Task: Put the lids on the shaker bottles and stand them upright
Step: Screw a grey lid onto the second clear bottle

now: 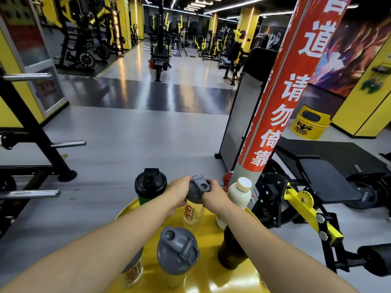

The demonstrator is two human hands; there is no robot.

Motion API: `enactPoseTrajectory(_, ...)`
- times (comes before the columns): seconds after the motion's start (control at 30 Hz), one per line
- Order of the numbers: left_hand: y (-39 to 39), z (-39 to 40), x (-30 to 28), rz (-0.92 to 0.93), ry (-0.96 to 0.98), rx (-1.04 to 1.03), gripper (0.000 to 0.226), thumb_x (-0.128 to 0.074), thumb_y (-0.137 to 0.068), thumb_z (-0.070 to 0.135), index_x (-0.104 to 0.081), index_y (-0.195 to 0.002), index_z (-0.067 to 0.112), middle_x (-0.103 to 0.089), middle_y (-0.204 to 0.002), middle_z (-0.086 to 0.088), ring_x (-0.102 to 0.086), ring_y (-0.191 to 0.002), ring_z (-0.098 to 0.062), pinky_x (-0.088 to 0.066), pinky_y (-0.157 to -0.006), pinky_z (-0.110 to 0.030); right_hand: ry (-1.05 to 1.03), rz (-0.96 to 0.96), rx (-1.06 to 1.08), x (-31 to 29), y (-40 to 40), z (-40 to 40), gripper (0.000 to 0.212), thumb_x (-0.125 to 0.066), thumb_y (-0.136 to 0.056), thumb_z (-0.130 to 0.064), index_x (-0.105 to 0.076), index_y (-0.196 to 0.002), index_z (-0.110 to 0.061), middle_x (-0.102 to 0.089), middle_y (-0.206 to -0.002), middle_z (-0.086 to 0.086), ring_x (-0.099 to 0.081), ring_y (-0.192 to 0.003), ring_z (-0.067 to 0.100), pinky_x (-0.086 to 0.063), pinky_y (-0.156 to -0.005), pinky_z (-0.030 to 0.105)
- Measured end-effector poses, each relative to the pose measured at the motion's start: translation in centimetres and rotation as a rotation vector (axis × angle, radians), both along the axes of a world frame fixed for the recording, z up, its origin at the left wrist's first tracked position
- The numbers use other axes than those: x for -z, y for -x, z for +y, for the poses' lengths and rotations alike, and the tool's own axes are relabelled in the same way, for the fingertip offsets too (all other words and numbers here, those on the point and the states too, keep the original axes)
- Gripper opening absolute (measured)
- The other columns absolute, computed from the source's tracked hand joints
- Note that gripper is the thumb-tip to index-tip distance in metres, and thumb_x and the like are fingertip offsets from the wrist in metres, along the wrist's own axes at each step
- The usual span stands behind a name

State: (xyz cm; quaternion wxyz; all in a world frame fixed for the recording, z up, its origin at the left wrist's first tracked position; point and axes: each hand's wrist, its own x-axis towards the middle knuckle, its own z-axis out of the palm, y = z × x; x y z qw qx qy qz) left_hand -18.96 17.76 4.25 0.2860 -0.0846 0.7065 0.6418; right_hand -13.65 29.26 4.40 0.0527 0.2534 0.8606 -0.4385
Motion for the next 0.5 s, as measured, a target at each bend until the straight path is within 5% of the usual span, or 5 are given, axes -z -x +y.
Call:
enactPoseTrajectory(0.2,0.4,-0.6,-0.2,0.093,0.060,0.020,0.053,-0.047,-0.073,0.066,-0.064,-0.101,0.024,-0.063,-0.124,-0.003,-0.059,-0.112,-0.023,-0.045,-0.105,-0.043,0.041,0.040,-0.006,0.4,0.0,-0.8,0.064,-0.058,-0.079,-0.009,-0.044,-0.140,-0.017,-0.063,-0.129,0.008,-0.061,-0.113,0.027,-0.056,-0.092,0.039)
enactPoseTrajectory(0.3,0.1,-1.2,-0.2,0.120,0.094,0.035,0.062,-0.044,-0.077,0.065,-0.061,-0.122,0.025,-0.059,-0.133,-0.005,-0.057,-0.118,-0.025,-0.042,-0.106,-0.043,0.056,0.047,-0.013,0.7,-0.1,-0.8,0.066,-0.058,-0.081,-0.010,-0.042,-0.144,-0.018,-0.060,-0.132,0.008,-0.059,-0.116,0.027,-0.053,-0.089,0.035)
enactPoseTrajectory(0.5,-0.5,-1.4,-2.0,0.272,0.229,0.088,0.050,-0.037,-0.100,0.048,-0.059,-0.127,0.013,-0.058,-0.127,-0.010,-0.052,-0.120,-0.027,-0.037,-0.091,-0.031,-0.044,0.018,-0.065,-1.2,-0.3,-0.5,0.066,-0.055,-0.092,-0.014,-0.029,-0.153,-0.012,-0.049,-0.147,0.015,-0.051,-0.130,0.034,-0.045,-0.088,0.031)
